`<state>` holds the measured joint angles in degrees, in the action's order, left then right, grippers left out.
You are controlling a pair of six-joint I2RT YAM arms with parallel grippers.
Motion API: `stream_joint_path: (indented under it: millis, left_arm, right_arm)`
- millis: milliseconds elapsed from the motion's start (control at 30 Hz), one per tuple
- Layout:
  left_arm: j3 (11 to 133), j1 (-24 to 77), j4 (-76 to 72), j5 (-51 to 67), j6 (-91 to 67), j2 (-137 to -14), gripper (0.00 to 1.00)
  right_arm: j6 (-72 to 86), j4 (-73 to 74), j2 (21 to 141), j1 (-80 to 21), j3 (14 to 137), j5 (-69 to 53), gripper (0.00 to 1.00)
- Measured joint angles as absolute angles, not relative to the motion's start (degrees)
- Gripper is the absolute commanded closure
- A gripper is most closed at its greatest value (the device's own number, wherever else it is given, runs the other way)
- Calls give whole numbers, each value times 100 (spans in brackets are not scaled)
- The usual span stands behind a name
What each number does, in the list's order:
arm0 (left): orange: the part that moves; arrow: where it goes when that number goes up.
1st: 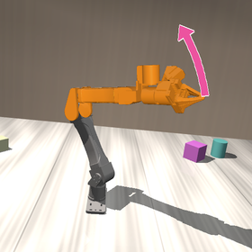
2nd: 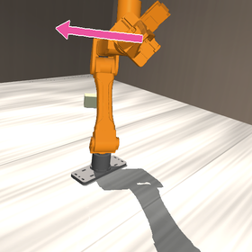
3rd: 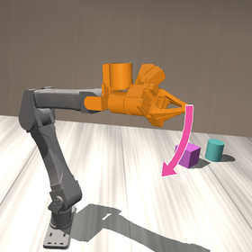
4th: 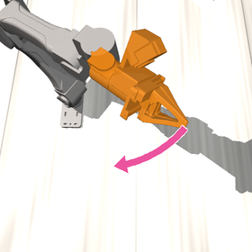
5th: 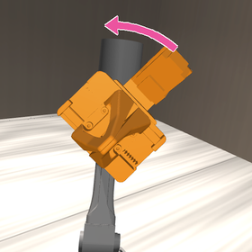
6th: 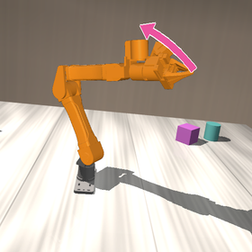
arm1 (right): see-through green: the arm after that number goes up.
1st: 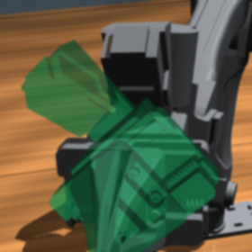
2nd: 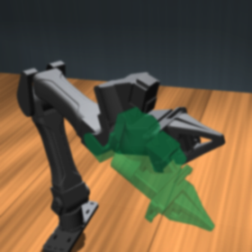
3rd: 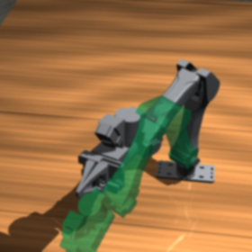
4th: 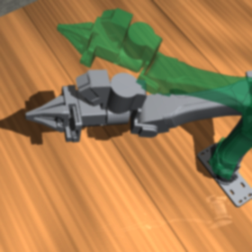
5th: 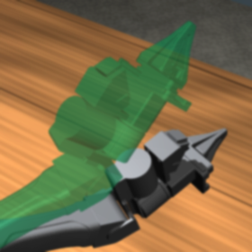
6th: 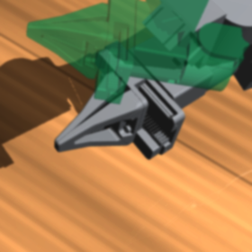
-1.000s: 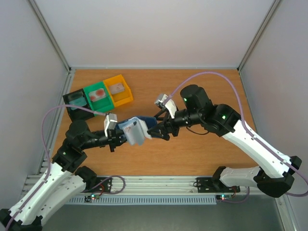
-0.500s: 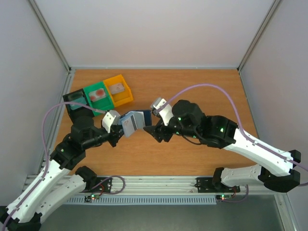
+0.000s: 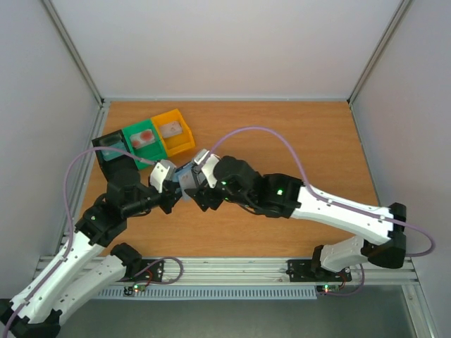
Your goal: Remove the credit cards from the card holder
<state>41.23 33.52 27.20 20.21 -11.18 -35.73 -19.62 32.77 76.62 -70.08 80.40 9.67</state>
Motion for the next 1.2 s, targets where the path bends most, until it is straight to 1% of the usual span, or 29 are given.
stream_joint_path:
  millis: [133,233,367,500,567,667,733,800,833,933,1200]
  left_arm:
    - [4123,3352,2711,2027,-1212,-3638,100]
    - [4123,3352,2709,2038,-1269,-3671,100]
    - [4123,3352,2679,2095,-1352,-3673,100]
    - [4123,3352,2598,2123,-1376,-3673,100]
    - [4123,3352,2561,2134,-1378,-3673,100]
    - [4123,3352,2521,2174,-1389,-3673,100]
    - [4123,3352,2471,2211,-1393,-3673,100]
    - [4123,3352,2425,2248,-1396,-3675,100]
    - [4123,3352,2412,2268,-1402,-3675,100]
    - [4123,3347,2414,2261,-1435,-3664,100]
    - [4121,3352,2418,2311,-1455,-3660,100]
  right_arm:
    - [-1900,3345,8165,-7008,8145,1398,11]
    - [-1894,3343,8436,-7008,8265,1487,11]
    - [-1879,3347,8514,-7004,8267,1682,22]
    - [-1868,3347,8503,-6987,8265,1688,40]
    - [-1831,3310,8460,-6969,8215,1586,44]
    - [-1793,3216,8217,-6899,8012,1326,45]
    - [-1778,3190,8132,-6827,7953,1232,41]
    - [-1754,3164,7985,-6731,7854,1017,32]
    - [-1750,3170,7918,-6663,7819,893,30]
    - [-1745,3297,7804,-6416,7804,705,25]
    - [-1675,3494,7651,-6132,7756,578,14]
